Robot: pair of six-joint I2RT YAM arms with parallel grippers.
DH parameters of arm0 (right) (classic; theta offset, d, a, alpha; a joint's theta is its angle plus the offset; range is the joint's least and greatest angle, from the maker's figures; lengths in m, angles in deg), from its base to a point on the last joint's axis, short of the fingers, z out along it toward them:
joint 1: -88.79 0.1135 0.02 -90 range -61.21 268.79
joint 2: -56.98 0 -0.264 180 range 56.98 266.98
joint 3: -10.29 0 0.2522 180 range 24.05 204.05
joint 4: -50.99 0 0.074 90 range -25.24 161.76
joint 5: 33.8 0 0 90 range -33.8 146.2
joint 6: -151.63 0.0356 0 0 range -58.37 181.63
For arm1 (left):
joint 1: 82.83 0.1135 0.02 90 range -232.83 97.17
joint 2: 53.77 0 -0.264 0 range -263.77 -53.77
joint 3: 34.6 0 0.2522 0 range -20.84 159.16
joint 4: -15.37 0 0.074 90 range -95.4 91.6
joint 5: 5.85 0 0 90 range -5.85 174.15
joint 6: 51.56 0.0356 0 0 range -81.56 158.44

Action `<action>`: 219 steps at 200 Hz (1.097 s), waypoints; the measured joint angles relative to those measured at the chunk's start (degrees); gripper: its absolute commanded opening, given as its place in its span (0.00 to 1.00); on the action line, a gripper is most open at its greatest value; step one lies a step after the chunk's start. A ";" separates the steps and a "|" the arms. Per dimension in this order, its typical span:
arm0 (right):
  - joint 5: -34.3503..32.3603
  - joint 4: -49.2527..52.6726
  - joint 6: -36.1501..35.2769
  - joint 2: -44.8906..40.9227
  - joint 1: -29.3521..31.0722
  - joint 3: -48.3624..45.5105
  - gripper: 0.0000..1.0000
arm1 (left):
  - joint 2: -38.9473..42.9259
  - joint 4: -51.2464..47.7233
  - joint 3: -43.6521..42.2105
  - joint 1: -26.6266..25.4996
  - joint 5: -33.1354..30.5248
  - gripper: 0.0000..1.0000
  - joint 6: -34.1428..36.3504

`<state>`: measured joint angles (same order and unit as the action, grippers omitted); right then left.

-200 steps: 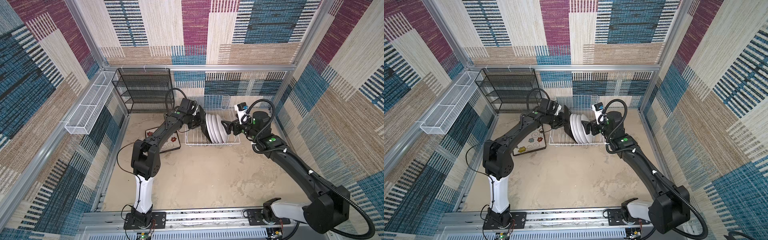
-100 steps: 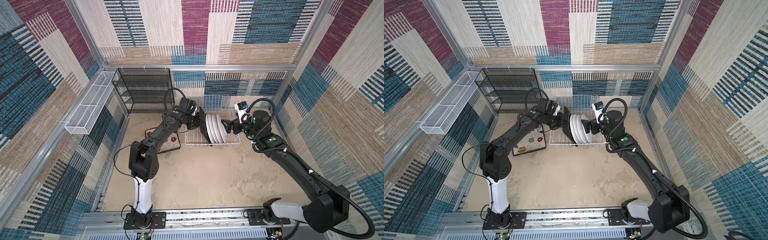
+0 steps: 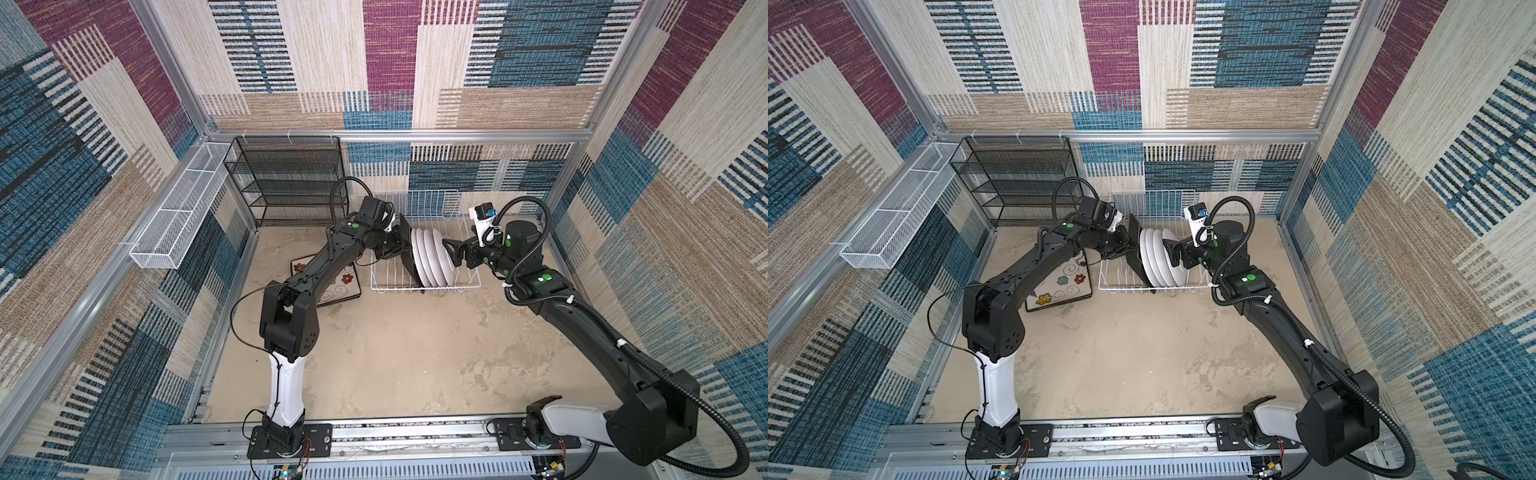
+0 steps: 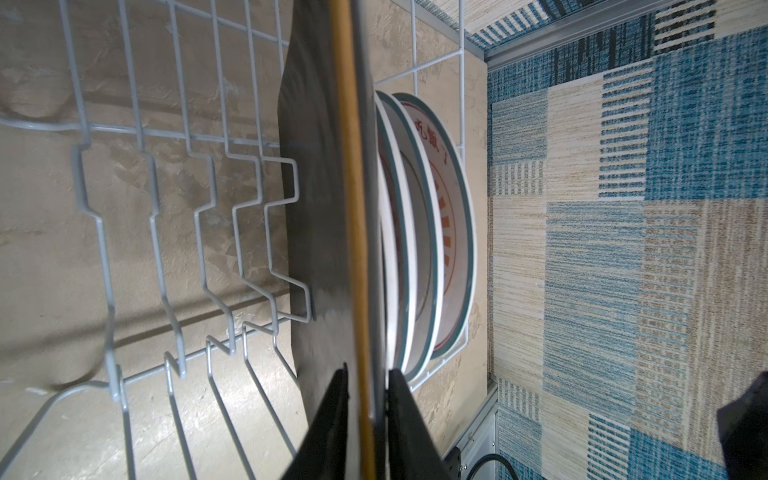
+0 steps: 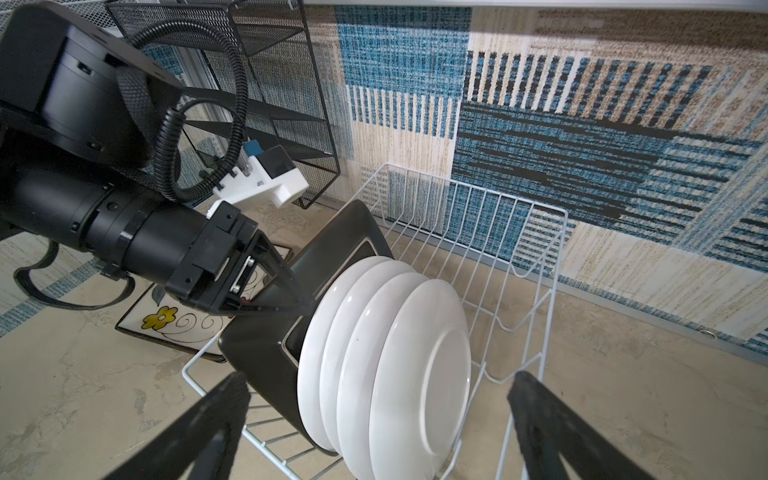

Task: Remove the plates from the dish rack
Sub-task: 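Tilt the dark square plate out of the rack toward the right gripper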

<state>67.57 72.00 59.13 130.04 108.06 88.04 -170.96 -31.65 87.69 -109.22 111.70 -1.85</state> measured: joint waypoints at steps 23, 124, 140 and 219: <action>-0.02 -0.02 0.00 0.07 0.00 0.00 1.00 | -0.85 0.09 0.33 0.00 0.42 0.27 0.00; 0.00 -0.04 0.00 0.09 0.00 -0.24 1.00 | -0.50 2.95 -1.40 0.17 1.01 0.00 -1.20; 0.00 -0.04 0.00 0.09 0.00 -0.24 1.00 | -0.09 4.02 -2.29 0.15 1.03 0.00 -1.55; 0.00 -0.02 0.00 -0.02 0.00 -0.24 1.00 | 1.05 4.70 -3.13 0.02 0.68 0.00 -2.75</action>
<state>67.57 71.98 59.13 130.02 108.06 87.80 -169.91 -26.95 84.57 -109.20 112.38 -4.60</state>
